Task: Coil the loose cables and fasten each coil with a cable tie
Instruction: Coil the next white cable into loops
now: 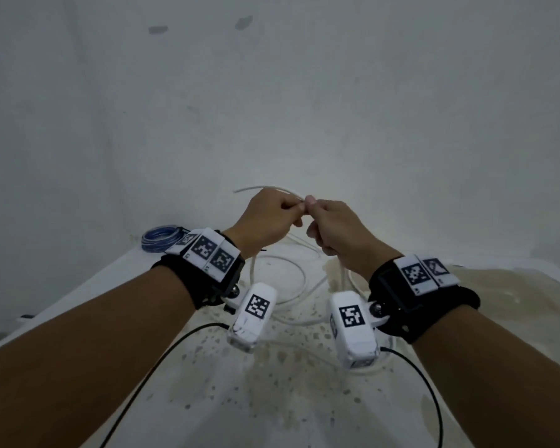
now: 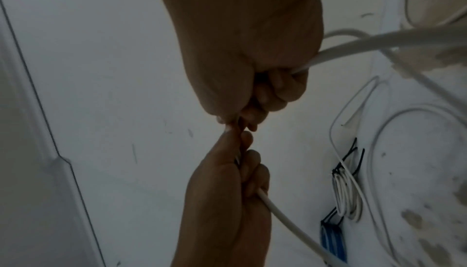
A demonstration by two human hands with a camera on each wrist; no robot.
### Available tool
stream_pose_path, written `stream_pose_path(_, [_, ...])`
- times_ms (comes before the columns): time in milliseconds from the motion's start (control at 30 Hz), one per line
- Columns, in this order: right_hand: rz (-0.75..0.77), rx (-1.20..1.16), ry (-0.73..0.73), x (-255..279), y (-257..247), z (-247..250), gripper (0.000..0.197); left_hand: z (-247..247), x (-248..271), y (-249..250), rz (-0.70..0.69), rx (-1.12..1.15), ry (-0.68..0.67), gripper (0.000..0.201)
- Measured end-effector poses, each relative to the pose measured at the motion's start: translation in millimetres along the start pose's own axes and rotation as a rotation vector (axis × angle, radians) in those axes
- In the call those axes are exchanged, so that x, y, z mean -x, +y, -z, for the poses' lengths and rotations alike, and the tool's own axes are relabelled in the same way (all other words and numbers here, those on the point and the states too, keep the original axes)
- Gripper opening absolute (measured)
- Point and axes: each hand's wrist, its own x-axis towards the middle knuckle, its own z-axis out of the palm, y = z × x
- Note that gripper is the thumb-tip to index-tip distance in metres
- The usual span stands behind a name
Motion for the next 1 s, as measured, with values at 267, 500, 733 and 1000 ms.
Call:
stream_pose_path(267, [-0.063, -0.316, 0.337, -22.8, 23.8, 26.8, 0.037, -1.0, -0.3, -20.8, 0.162, 0.148, -0.005, 0.022])
stream_pose_path(500, [-0.036, -0.276, 0.059, -14.3, 24.3, 13.0, 0.030, -3.8, -8.5, -21.8, 0.106, 0.107, 0.062, 0.017])
stream_pose_path(733, [-0.065, -0.369, 0.319, -26.2, 25.8, 25.9, 0.031, -12.0, -7.7, -22.0, 0.182, 0.171, 0.034, 0.020])
stream_pose_path(1000, [0.038, -0.214, 0.080, -13.6, 11.0, 5.4, 0.022, -12.6, -18.6, -13.5, 0.128, 0.241, 0.119, 0.018])
